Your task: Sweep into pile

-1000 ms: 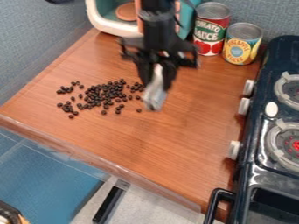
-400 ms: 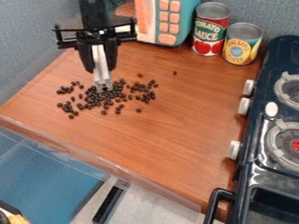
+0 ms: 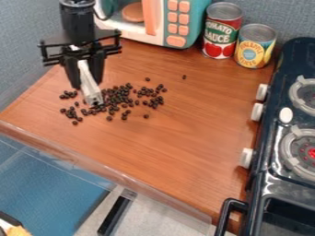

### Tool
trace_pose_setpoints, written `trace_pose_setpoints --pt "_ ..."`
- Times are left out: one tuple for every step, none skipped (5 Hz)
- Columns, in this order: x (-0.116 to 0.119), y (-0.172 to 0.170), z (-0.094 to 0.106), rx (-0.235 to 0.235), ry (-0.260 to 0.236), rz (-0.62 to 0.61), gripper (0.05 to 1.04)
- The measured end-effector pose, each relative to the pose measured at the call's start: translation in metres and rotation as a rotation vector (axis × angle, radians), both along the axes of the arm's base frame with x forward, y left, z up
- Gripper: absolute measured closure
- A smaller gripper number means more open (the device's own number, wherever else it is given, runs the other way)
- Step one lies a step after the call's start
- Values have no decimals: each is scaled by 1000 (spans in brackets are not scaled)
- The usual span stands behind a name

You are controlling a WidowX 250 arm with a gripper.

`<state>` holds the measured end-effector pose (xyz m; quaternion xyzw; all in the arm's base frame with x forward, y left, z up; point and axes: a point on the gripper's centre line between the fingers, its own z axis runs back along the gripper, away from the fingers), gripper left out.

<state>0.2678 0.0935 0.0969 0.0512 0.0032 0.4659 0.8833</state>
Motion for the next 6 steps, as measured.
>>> trace_pose_setpoints --pt "-8 5 -16 34 53 78 726" --pt "-12 10 -41 63 116 124 726" --pt "-11 18 -52 93 125 131 726" --pt "-15 41 -55 115 115 175 726" --pt "-18 61 -56 117 101 180 726" --pt "-23 82 -64 113 106 152 726"
